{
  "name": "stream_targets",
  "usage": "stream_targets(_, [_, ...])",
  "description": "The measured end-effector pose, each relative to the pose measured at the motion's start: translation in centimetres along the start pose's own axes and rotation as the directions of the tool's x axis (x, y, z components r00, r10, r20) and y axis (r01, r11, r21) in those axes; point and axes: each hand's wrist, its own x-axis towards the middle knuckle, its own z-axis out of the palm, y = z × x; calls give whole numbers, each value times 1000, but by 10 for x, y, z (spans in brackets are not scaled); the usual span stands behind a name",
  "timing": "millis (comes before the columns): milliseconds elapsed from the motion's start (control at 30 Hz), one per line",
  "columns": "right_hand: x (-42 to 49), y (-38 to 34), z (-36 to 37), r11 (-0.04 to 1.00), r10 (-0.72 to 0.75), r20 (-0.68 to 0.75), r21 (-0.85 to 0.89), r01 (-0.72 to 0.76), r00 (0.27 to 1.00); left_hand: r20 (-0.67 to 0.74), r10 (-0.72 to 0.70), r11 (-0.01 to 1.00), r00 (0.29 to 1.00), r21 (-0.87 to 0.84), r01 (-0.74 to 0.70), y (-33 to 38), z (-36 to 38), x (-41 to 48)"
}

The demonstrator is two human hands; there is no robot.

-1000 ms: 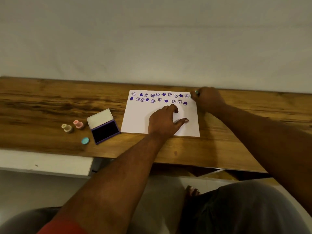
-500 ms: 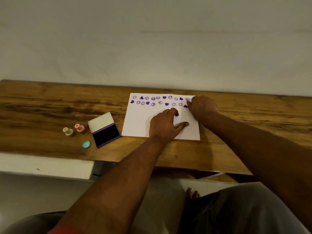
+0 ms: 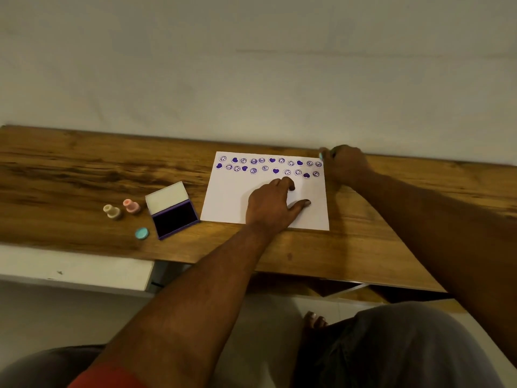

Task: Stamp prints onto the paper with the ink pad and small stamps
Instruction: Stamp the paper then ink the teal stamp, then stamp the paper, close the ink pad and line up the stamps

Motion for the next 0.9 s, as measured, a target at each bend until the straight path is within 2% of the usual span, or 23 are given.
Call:
stream_targets(67, [-3, 8, -2, 950, 128, -137, 300, -82, 982, -4, -1, 1000, 1000, 1, 1, 0, 0, 0])
stream_targets(167, [-20, 11, 6, 715, 324, -65, 671, -198, 944, -4, 0, 1000, 1000, 4, 0, 0, -1, 0])
stream_targets(233, [-28, 9, 14, 620, 383, -27, 748, -235, 923, 12, -5, 1000, 1000, 11, 4, 1, -2, 0])
stream_targets(300, [-33, 7, 23, 625, 384, -56, 750, -215, 922, 27, -6, 1000, 1000, 17, 6, 2, -3, 1])
stream_targets(433, [-38, 5, 28, 703, 306, -87, 692, -163, 948, 89, -14, 1000, 996, -15, 16, 3, -8, 5])
stream_targets(600, [-45, -13, 22, 778, 166, -56, 621, -96, 984, 265, -67, 969, 962, -212, 126, -1, -34, 12])
stream_targets(767, [-60, -56, 29, 869, 27, -107, 494, 29, 994, 95, 0, 971, 995, -238, 22, -35, -86, -23])
stream_targets(900, [-76, -108, 42, 880, -120, -88, 451, 147, 989, 15, -87, 979, 996, -185, 88, -93, -145, -69])
